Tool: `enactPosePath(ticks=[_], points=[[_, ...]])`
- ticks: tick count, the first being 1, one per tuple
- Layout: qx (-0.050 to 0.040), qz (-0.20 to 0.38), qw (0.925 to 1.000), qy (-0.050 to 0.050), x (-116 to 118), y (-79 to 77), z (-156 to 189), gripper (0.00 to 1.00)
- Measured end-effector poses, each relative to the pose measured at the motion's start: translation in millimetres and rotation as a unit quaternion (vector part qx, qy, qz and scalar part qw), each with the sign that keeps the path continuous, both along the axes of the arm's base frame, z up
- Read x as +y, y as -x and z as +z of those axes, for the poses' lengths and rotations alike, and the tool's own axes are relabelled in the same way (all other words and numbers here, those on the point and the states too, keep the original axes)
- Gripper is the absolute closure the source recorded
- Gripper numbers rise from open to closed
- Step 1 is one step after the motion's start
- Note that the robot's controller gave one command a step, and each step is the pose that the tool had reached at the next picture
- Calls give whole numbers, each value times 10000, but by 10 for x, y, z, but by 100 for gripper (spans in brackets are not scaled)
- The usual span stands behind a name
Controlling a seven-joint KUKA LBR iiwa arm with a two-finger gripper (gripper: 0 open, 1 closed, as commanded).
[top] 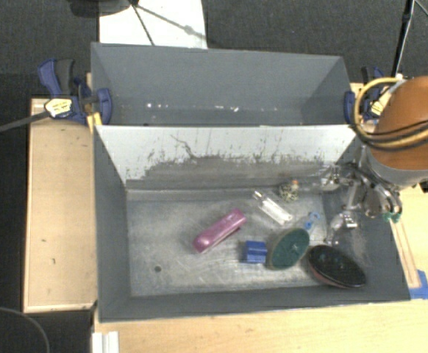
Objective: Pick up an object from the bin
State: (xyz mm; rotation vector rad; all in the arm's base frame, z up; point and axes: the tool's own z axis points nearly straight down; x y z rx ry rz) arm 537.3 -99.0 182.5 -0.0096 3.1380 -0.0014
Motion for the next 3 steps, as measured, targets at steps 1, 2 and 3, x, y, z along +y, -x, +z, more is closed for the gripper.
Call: enactPosePath(ticks=[1,2,3], points=[[-89,567,9983,34,458,-197,-811,0],[-65,848,9964,6,742,545,-1074,0],[-72,856,9963,4,740,519,-1053,100]])
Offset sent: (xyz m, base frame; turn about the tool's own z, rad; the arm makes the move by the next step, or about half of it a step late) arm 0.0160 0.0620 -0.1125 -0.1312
